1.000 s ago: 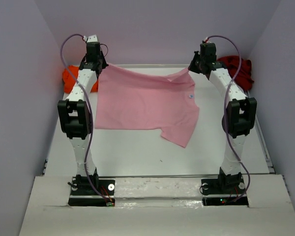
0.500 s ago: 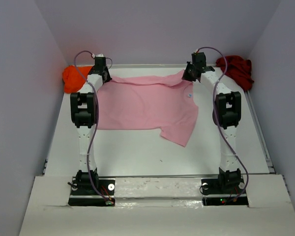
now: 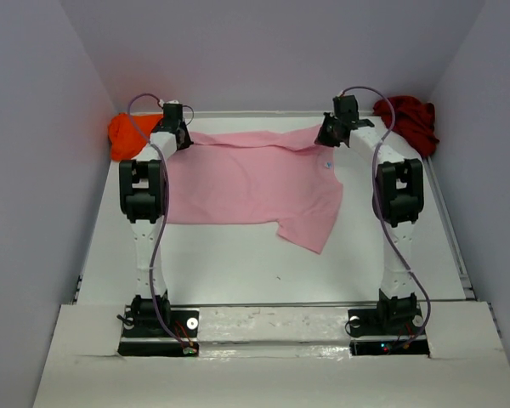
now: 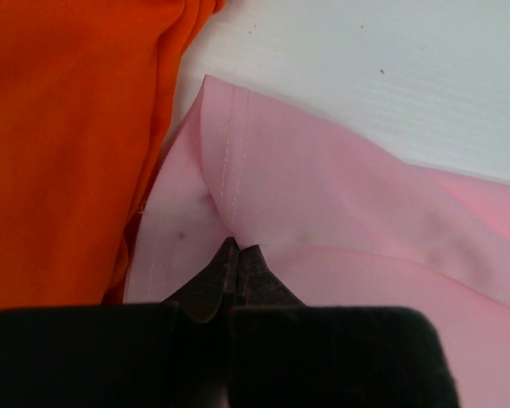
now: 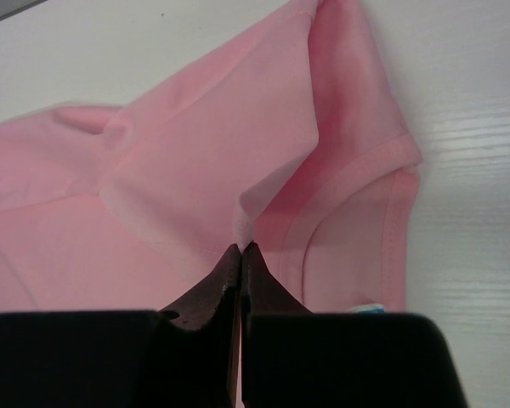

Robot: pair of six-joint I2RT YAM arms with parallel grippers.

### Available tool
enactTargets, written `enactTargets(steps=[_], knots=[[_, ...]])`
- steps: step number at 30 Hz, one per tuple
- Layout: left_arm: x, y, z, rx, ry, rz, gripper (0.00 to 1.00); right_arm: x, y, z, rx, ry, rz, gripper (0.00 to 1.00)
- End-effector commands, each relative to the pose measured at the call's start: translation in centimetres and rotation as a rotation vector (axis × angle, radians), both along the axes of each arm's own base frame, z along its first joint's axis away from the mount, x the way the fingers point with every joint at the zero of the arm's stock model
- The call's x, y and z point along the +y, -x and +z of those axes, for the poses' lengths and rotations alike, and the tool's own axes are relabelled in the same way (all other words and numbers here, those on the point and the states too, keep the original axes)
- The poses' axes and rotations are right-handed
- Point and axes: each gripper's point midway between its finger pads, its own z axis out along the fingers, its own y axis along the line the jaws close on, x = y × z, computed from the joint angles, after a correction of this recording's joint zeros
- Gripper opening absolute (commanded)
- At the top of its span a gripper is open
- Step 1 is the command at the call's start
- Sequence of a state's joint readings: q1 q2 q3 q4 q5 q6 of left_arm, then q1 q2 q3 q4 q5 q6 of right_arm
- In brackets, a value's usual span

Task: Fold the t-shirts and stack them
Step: Fold the tshirt

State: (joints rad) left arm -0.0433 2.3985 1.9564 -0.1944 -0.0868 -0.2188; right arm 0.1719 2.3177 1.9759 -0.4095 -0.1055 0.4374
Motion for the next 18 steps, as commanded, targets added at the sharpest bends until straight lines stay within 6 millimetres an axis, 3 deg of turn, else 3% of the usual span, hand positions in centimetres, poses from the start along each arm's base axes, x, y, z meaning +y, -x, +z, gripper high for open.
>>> enactTargets(steps=[1,8,18], knots=[[0.5,1.0,7.2,-0.1,0.003,0.011,0.0,-0.1,0.3,7.3,-0.142,0.0,0.006,0.0],[0.8,2.9,8.9,-0.103,-0.005,0.023,0.0,-1.0,2.1,7.7,-0.114,0.04,-0.003,0.0],[1.8,6.2,11.2,-0.082,-0.057,0.032,0.0,-1.5,4.1,6.6,-0.051,0.068,0.014,0.0]])
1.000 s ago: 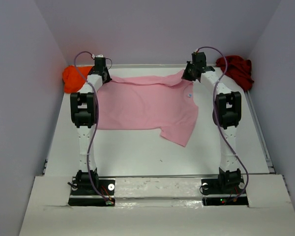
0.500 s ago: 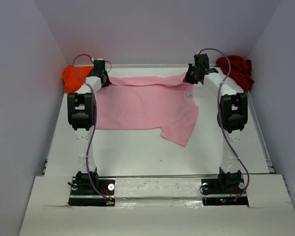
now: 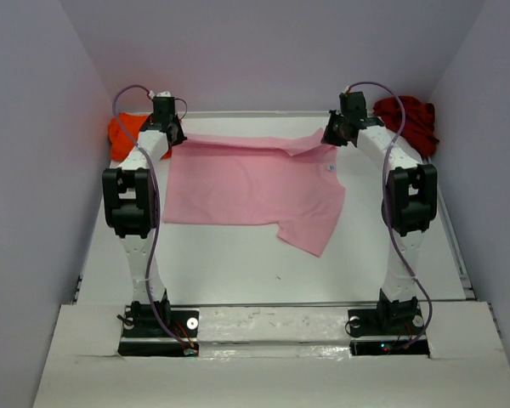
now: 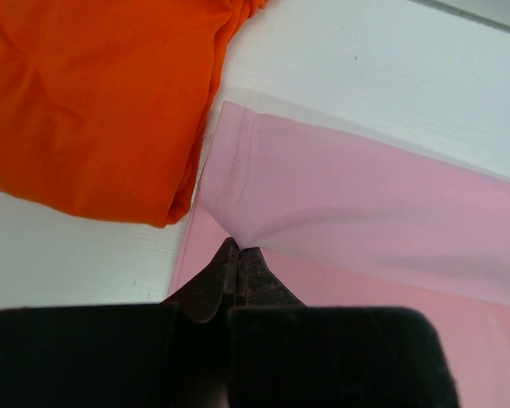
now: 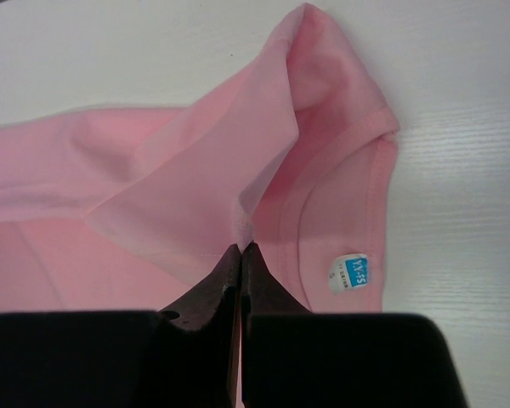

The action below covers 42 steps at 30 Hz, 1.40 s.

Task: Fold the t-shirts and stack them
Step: Fold the tshirt

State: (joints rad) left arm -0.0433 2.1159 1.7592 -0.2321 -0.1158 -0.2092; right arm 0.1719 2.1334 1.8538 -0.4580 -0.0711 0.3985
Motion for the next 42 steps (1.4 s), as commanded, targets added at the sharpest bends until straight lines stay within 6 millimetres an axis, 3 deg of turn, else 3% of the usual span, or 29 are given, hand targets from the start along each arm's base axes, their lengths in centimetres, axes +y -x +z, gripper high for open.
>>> enactTargets(steps=[1,9,13,22,23,24,25,26,29,36,42], knots=[[0.9,2.1,3.4,-0.024,-0.024,0.014,0.0,-0.2,0.9,2.0,-0.024,0.022,0.01,0.0],[0.6,4.8,1.6,0.048,-0.01,0.009,0.0,-0.2,1.6,2.4,-0.022,0.012,0.014,0.0],[0.6,6.7,-0.4,0.095,-0.001,0.019,0.0,-0.3,1.6,2.8,-0.031,0.019,0.009,0.0],[0.9,9.3,-2.4,0.144,-0.006,0.032,0.0,-0.1,1.9,2.1,-0.012,0.003,0.012,0.0],[1.2,9.3,-2.3,0.146,-0.016,0.044,0.09,0.0,2.0,1.8,-0.002,0.001,0.014,0.0],[1.3,9.4,-2.4,0.149,-0.012,0.063,0.29,0.0,2.1,1.8,-0.002,0.001,0.014,0.0],[1.4,9.4,-2.0,0.135,-0.012,0.071,0.82,-0.1,2.2,1.7,-0.001,0.003,0.012,0.0],[1.5,9.3,-1.4,0.11,-0.008,0.084,0.99,-0.1,2.3,1.5,0.003,0.005,0.012,0.0],[1.1,8.9,0.1,0.054,0.011,0.068,0.99,-0.2,2.6,1.3,0.008,0.006,0.014,0.0],[-0.6,8.0,7.0,-0.14,0.095,0.006,0.99,-0.2,3.8,-0.4,0.051,-0.002,0.013,0.0],[-1.7,7.9,8.1,-0.169,0.14,-0.032,0.99,0.0,5.3,-1.7,0.085,0.006,0.019,0.0]])
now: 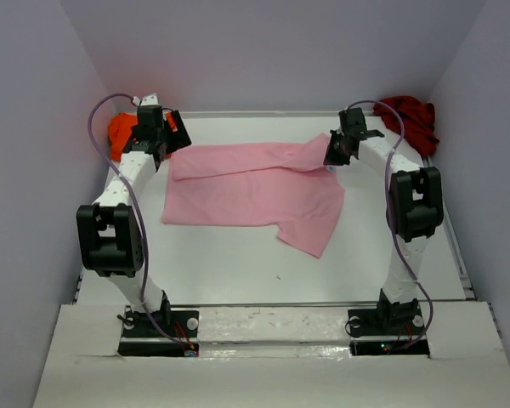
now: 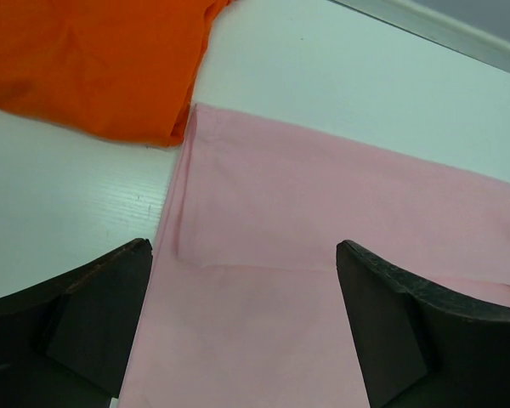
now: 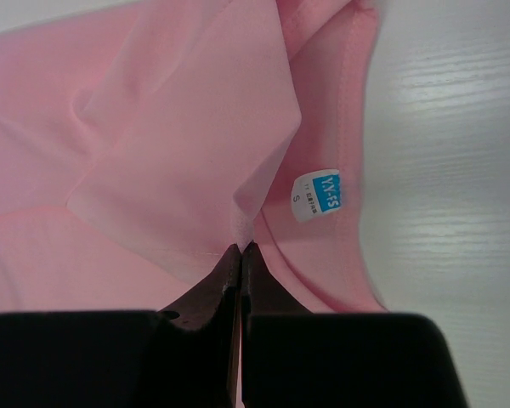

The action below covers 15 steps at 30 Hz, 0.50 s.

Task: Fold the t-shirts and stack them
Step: Fold the tshirt

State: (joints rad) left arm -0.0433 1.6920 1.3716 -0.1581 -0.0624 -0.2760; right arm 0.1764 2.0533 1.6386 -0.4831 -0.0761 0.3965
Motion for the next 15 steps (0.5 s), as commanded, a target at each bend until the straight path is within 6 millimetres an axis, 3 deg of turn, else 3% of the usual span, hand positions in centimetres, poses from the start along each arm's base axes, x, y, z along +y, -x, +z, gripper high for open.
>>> enactTargets(steps=[1,5,10,13,14,15], knots=[[-0.9,-0.6,1.4,-0.049,0.05,-0.033,0.99,0.9,0.1,2.6,-0.062,-0.033,0.018,0.0],[-1.7,-0.7,0.8,-0.032,0.08,-0.068,0.99,0.7,1.4,0.6,-0.008,-0.03,0.009,0.0],[-2.2,-0.5,2.2,-0.069,0.115,-0.093,0.99,-0.1,2.8,-1.9,0.05,0.007,0.002,0.0],[-2.3,-0.4,2.9,-0.085,0.134,-0.107,0.99,0.1,3.2,-2.5,0.084,-0.002,0.0,0.01],[-2.2,-0.3,2.9,-0.091,0.138,-0.105,0.99,0.0,2.9,-2.0,0.079,0.001,-0.01,0.26],[-2.3,-0.3,2.8,-0.089,0.141,-0.107,0.99,0.1,2.8,-1.6,0.073,-0.001,-0.008,0.33]])
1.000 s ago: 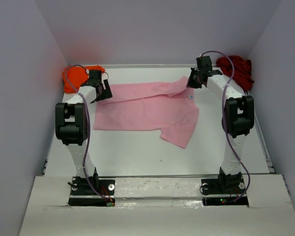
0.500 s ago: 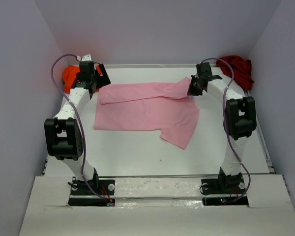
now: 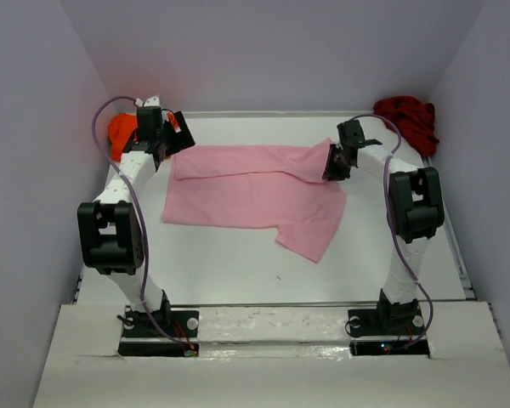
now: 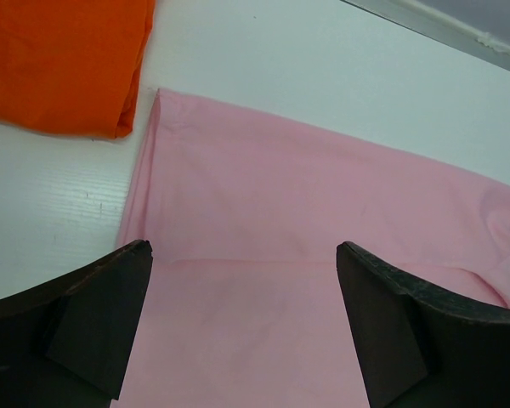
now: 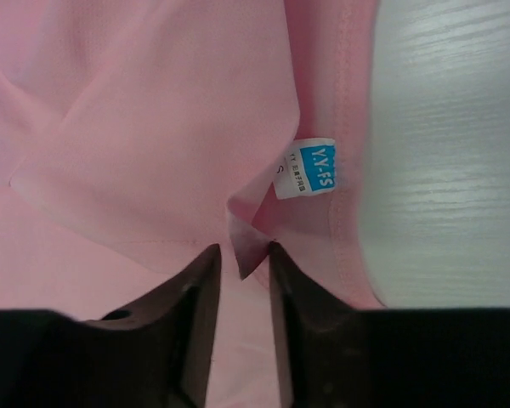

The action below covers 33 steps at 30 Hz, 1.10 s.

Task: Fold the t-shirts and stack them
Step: Fold the tshirt

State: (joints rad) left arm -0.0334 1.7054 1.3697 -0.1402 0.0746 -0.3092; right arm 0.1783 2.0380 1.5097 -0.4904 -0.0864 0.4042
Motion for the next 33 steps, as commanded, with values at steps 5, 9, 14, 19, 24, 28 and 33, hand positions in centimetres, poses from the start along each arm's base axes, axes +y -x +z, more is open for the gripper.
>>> enactTargets(steps=[5,9,14,19,24,28,33], knots=[[-0.4,-0.4,1.2,-0.06,0.065,-0.03,0.99,0.0,-2.8,7.4,-0.154,0.009,-0.034,0.62],[-0.9,-0.9,0.2,-0.043,0.088,-0.048,0.99,0.7,-4.3,10.4,-0.207,-0.023,-0.027,0.63],[-2.2,-1.9,-0.7,-0.045,0.133,-0.068,0.99,2.2,-6.0,10.7,-0.215,-0.058,0.004,0.63],[-3.5,-3.0,-3.8,0.01,0.115,-0.08,0.99,4.1,-7.5,7.5,-0.168,-0.078,0.031,0.62],[-5.9,-4.5,-8.4,0.087,0.1,-0.097,0.99,5.7,-8.6,5.3,-0.141,-0.092,0.051,0.62],[-6.7,-5.1,-10.3,0.104,0.104,-0.098,0.99,6.1,-8.6,3.7,-0.113,-0.104,0.057,0.62],[-5.8,-4.9,-12.1,0.147,0.037,-0.072,0.99,5.9,-8.1,2.2,-0.08,-0.102,0.041,0.61]])
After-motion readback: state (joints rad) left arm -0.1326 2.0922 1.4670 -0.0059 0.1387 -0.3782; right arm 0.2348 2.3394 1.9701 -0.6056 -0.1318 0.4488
